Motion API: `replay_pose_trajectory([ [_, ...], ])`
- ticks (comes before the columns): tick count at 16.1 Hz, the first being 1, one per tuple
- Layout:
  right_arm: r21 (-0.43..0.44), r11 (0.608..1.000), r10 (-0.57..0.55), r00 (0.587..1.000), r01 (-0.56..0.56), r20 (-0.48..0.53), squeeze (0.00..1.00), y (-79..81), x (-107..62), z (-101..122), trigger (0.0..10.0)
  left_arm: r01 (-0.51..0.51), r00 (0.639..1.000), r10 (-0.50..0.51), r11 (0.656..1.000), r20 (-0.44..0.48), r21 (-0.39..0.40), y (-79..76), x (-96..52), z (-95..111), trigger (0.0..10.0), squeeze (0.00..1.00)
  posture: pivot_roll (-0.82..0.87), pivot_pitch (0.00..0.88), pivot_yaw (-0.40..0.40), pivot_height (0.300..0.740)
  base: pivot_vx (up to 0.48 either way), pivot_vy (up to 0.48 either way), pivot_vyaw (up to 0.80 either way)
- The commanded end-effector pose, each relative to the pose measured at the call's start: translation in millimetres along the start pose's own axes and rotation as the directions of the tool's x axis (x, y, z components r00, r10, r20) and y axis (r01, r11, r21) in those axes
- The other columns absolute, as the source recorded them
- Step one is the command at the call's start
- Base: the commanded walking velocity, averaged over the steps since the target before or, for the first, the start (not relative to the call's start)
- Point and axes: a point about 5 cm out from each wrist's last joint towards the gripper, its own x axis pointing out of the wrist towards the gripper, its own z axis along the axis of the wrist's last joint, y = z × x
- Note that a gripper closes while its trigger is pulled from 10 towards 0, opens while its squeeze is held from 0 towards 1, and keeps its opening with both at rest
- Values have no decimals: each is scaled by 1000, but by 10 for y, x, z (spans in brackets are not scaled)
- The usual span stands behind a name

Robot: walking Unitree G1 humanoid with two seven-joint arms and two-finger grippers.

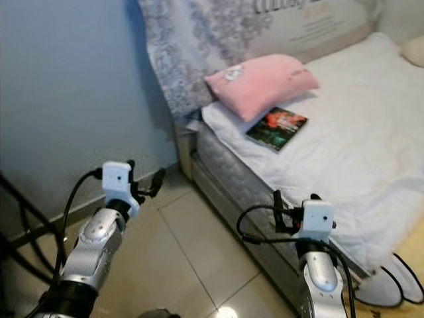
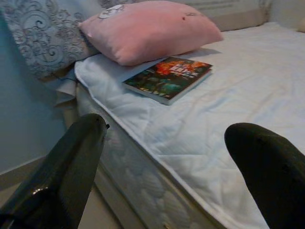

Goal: Clean up the room

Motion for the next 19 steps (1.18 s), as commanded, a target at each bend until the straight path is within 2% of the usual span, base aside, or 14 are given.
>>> replay_pose_trajectory([
  [1, 5, 1000, -10, 1000, 10, 29, 188, -14, 19, 63, 10000, 12, 1000, -13, 999, 20, 35, -27, 47, 83, 10000, 0, -115, 0, 65, 730, 0, 0, 525],
  [3, 0, 1000, -9, 1000, 9, 30, 196, -10, 15, 63, 10000, 44, 999, -44, 999, 7, 23, -65, 80, 101, 10000, 0, -121, 0, 68, 730, 0, 0, 525],
  [7, -11, 1000, -9, 1000, 9, 23, 200, -25, -21, 52, 10000, 10, 1000, -10, 1000, 0, -17, -40, 105, 113, 10000, 0, -132, 0, 70, 730, 417, 89, 522],
  [9, -13, 1000, -9, 1000, 9, 22, 200, -36, -26, 51, 10000, -3, 1000, 3, 1000, 1, -2, -32, 115, 112, 10000, 0, -133, 0, 67, 730, 337, 339, 506],
  [12, -11, 1000, -11, 1000, 11, 21, 204, -45, -16, 53, 10000, -10, 1000, 10, 999, 11, 33, -33, 126, 133, 10000, 0, -129, 0, 66, 730, 0, 0, 502],
  [15, -6, 1000, -7, 1000, 7, 20, 204, -15, -11, 46, 10000, -2, 1000, 1, 999, 16, 36, -29, 135, 149, 10000, 0, -124, 0, 69, 730, 0, 0, 500],
  [19, -6, 1000, -5, 1000, 5, 17, 208, -1, -14, 42, 10000, -8, 1000, 7, 999, 12, 43, -17, 154, 155, 10000, 0, -126, 0, 74, 730, 379, -292, 494],
])
